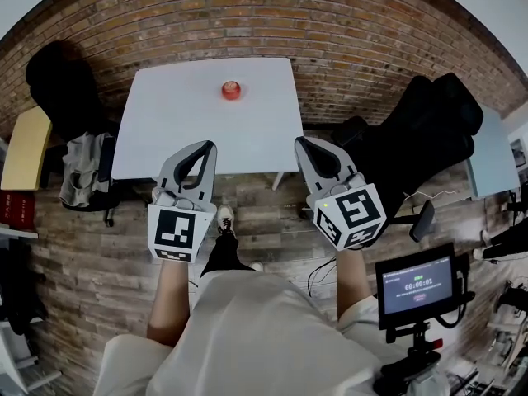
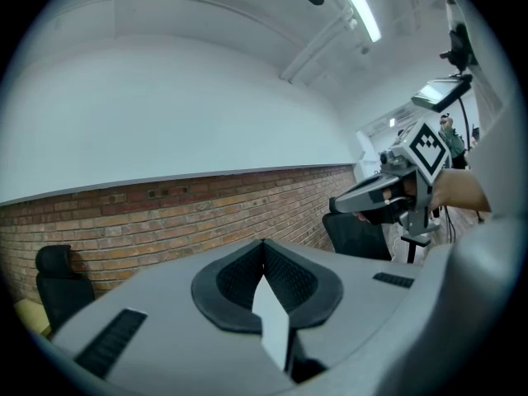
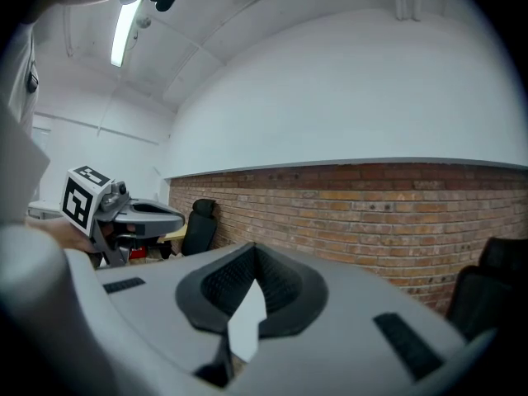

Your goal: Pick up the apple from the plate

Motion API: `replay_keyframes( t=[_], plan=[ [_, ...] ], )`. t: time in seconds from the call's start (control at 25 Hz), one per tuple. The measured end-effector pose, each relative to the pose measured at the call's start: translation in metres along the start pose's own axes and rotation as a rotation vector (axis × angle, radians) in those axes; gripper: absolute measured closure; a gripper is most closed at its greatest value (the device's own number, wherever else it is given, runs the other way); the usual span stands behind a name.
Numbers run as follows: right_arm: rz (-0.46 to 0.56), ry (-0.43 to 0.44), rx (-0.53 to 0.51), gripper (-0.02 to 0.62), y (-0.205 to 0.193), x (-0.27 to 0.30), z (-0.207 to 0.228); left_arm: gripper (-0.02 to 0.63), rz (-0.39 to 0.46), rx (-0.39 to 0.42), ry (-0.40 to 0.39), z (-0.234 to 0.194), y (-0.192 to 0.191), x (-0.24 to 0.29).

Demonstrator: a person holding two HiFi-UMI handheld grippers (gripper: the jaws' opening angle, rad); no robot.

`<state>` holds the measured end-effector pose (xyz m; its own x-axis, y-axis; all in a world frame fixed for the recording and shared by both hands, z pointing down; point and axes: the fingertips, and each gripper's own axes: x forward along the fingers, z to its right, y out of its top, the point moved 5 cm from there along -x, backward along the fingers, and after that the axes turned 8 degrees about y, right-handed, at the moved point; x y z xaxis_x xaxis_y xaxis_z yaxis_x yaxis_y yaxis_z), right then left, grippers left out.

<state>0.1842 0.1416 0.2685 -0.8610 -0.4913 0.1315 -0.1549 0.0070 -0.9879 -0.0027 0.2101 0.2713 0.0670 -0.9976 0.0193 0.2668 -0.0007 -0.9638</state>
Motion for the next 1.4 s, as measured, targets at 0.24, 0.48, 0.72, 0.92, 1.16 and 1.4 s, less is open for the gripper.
replay_keyframes(
  t=[0.24, 0.48, 0.72, 0.92, 1.16, 1.4],
  plan=[
    [-0.025, 0.009, 0.021, 0.594, -0.014, 0.047, 0.035, 0.6, -0.021, -0.012, -0.014, -0.019, -0.021, 0.059],
    [-0.024, 0.015, 0.018, 0.594, -0.008, 0.089, 0.052, 0.6, -0.018, -0.02, -0.025, -0.047, -0.027, 0.096],
    [-0.039, 0.01, 0.031, 0.594, 0.0, 0.129, 0.073, 0.6, -0.022, -0.034, -0.031, -0.078, -0.029, 0.134],
    [-0.051, -0.006, 0.044, 0.594, -0.003, 0.16, 0.097, 0.6, -0.029, -0.036, -0.048, -0.098, -0.038, 0.174],
    [-0.063, -0.025, 0.078, 0.594, -0.01, 0.184, 0.109, 0.6, -0.042, -0.025, -0.107, -0.112, -0.048, 0.202],
    [-0.085, -0.059, 0.101, 0.594, -0.013, 0.212, 0.119, 0.598, -0.047, -0.033, -0.172, -0.13, -0.06, 0.236]
  ],
)
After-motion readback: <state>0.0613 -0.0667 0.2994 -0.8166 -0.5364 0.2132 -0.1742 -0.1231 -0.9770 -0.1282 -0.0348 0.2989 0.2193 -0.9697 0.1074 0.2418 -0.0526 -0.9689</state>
